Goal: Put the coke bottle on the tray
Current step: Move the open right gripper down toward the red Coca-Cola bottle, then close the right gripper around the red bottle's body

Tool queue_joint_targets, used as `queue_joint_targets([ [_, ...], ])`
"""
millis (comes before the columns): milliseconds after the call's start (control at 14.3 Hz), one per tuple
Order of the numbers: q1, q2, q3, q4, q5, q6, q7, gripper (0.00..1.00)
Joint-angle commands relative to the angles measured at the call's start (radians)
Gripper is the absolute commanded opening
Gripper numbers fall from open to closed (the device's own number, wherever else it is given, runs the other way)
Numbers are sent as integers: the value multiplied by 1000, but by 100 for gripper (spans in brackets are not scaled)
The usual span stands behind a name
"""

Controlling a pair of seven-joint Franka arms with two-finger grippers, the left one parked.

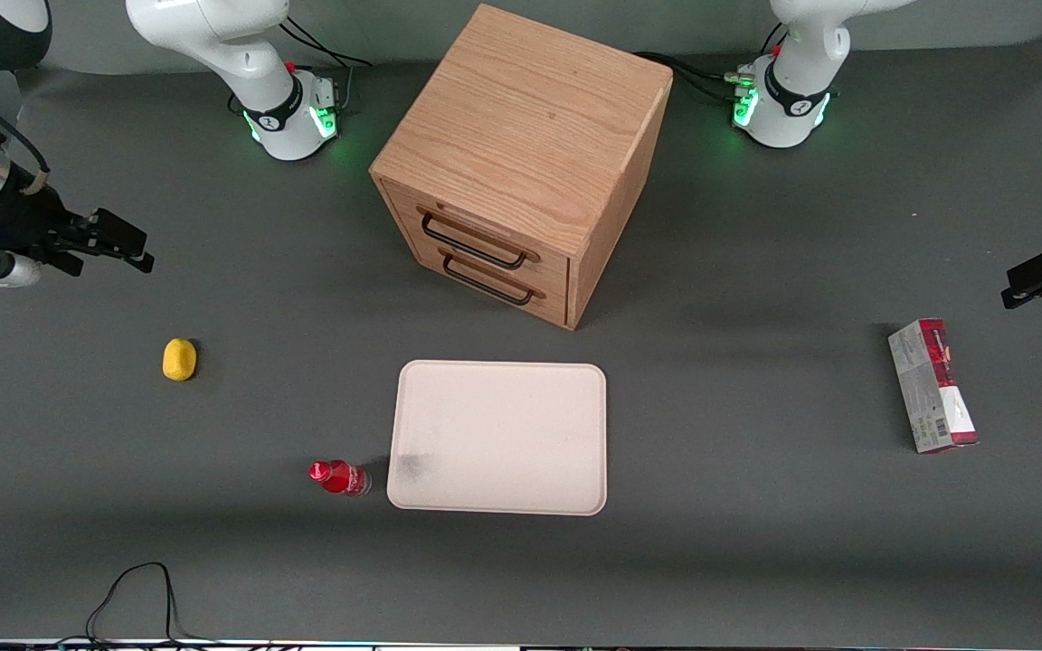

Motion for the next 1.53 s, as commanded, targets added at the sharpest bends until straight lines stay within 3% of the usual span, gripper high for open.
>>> queue_joint_targets([
  [0, 11, 270, 43, 356, 4, -96, -3, 100],
  [279, 8, 580, 96, 703, 26, -105, 19, 100],
  [419, 8, 695, 129, 781, 24, -58, 75, 100],
  [837, 27, 888, 143, 779, 15, 185, 89, 100],
  [1465, 50, 922, 145, 666, -16, 196, 117, 100],
])
